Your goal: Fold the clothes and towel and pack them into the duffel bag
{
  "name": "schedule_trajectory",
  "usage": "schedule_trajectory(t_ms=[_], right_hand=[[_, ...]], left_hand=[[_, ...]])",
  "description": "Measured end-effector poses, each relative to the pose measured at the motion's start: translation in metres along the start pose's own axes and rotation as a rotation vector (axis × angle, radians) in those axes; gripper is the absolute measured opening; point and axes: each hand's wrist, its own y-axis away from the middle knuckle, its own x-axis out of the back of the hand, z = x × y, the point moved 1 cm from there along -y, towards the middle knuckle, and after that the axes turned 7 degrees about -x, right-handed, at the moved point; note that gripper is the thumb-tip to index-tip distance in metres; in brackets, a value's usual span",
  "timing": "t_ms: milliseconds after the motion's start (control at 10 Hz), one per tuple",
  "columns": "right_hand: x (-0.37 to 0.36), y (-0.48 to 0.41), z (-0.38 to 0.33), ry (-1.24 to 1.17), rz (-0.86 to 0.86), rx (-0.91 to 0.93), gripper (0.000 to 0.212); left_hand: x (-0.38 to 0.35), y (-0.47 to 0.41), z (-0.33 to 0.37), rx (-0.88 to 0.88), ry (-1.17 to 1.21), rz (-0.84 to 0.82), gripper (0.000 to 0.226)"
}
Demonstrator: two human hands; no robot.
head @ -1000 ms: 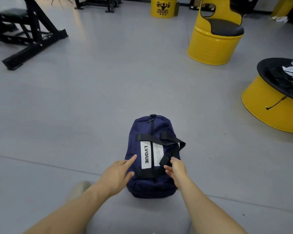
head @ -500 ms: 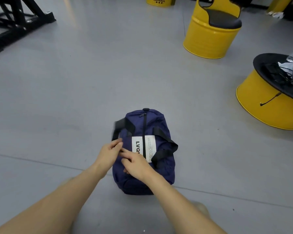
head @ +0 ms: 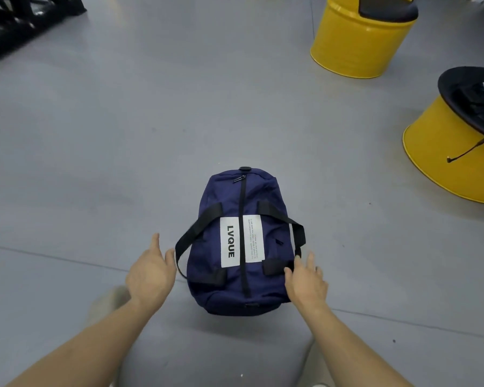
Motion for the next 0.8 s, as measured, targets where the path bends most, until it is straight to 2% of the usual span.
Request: schedule_trajectory(t_ms=[100,200,300,400,600,700,800], right_hand=[[-0.015,-0.001,0.011,-0.341,-0.241,-0.092,0.065],[-0.03,0.012,0.01,-0.736,-0.549,-0.154,0.077],[-0.037,0.024,0.007,-0.872,-0.514,-0.162,0.076],[-0.038,0.044,0.004,-0.862,-0.51,-0.134,0.067],[-0.053,0.081,0.004,-0.712,-0.518,-0.048,0.064],[-0.052,0.102,0.019,-0.62,-0.518,-0.03,0.062],[-0.05,0.101,0.033,-0.491,-0.472,0.011,0.067]], left_hand=[[-0.013,0.029,0.018,-0.263,0.037,-0.029,0.046],[-0.038,0.054,0.025,-0.493,0.013,-0.339,0.05],[-0.052,0.063,0.023,-0.526,-0.084,-0.45,0.034],[-0.046,0.069,0.016,-0.545,-0.105,-0.364,0.019],[-0.024,0.094,-0.015,-0.596,-0.17,-0.279,0.012],[-0.005,0.105,-0.02,-0.611,-0.166,-0.347,0.024],[0.018,0.108,-0.01,-0.607,-0.123,-0.401,0.045]])
